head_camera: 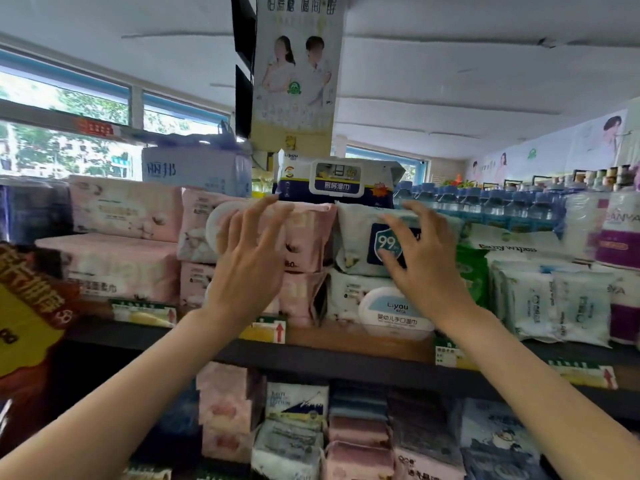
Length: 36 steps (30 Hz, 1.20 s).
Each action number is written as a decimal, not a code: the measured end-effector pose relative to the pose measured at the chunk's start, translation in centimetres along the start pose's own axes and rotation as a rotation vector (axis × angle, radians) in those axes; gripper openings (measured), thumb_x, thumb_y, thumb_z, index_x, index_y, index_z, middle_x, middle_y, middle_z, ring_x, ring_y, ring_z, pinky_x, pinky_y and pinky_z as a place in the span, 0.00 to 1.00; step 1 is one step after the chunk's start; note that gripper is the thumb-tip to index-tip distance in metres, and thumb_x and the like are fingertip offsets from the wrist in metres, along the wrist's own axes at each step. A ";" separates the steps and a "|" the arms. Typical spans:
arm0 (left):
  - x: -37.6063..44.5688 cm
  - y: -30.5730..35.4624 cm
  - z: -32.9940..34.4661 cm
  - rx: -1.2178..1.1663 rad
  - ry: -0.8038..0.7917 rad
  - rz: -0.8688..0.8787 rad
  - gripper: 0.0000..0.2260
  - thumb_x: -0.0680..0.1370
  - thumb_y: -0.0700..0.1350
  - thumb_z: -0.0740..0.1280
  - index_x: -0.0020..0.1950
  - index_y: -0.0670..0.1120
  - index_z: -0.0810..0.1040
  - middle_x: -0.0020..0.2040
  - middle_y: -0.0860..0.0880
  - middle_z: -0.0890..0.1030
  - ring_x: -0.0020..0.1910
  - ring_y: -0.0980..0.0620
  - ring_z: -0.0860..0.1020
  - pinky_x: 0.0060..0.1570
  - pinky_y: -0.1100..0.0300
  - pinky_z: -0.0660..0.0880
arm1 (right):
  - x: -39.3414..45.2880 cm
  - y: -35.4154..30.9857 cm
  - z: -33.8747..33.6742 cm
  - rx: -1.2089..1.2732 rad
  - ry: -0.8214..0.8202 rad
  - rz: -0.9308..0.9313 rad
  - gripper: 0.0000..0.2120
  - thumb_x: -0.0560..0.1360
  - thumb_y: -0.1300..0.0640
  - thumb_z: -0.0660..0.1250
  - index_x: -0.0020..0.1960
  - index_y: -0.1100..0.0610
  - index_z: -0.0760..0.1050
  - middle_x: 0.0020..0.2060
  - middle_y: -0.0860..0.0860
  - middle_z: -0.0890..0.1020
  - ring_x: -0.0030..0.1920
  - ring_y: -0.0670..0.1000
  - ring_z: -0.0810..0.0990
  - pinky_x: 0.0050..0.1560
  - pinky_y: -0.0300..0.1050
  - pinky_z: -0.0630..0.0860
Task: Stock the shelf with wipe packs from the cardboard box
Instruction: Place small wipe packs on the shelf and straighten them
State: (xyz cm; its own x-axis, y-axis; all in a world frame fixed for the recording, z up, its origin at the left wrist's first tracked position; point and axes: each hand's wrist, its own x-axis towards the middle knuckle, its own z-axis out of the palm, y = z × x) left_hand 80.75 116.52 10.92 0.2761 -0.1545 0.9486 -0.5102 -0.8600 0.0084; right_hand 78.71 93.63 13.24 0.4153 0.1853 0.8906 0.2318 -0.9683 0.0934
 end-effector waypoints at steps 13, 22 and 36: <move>-1.1 -9.5 -4.1 -0.188 -0.344 -0.224 0.39 0.73 0.33 0.65 0.71 0.61 0.46 0.72 0.35 0.60 0.64 0.33 0.68 0.61 0.45 0.68 | 3.8 -9.2 1.6 0.020 -0.460 -0.197 0.46 0.70 0.40 0.67 0.75 0.42 0.40 0.75 0.52 0.42 0.75 0.59 0.40 0.73 0.60 0.42; -0.1 -11.5 -3.7 -0.155 -0.372 -0.147 0.44 0.71 0.40 0.72 0.70 0.59 0.41 0.60 0.37 0.66 0.54 0.37 0.72 0.56 0.43 0.70 | 3.7 -9.8 1.9 -0.116 -0.420 -0.068 0.47 0.70 0.42 0.68 0.74 0.40 0.36 0.74 0.52 0.47 0.74 0.58 0.46 0.72 0.63 0.41; -2.4 -5.1 -1.9 0.164 -0.124 0.306 0.43 0.65 0.38 0.69 0.75 0.50 0.51 0.76 0.42 0.48 0.74 0.39 0.48 0.70 0.39 0.43 | 1.6 -8.6 -1.1 0.159 -0.260 0.202 0.35 0.72 0.48 0.68 0.74 0.49 0.56 0.72 0.54 0.58 0.73 0.56 0.56 0.73 0.54 0.54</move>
State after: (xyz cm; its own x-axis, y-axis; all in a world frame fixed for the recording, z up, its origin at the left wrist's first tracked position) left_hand 81.17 122.18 9.24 0.2326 -0.4656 0.8539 -0.4499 -0.8299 -0.3300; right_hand 76.45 102.10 14.36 0.6720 0.0498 0.7389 0.2478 -0.9553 -0.1610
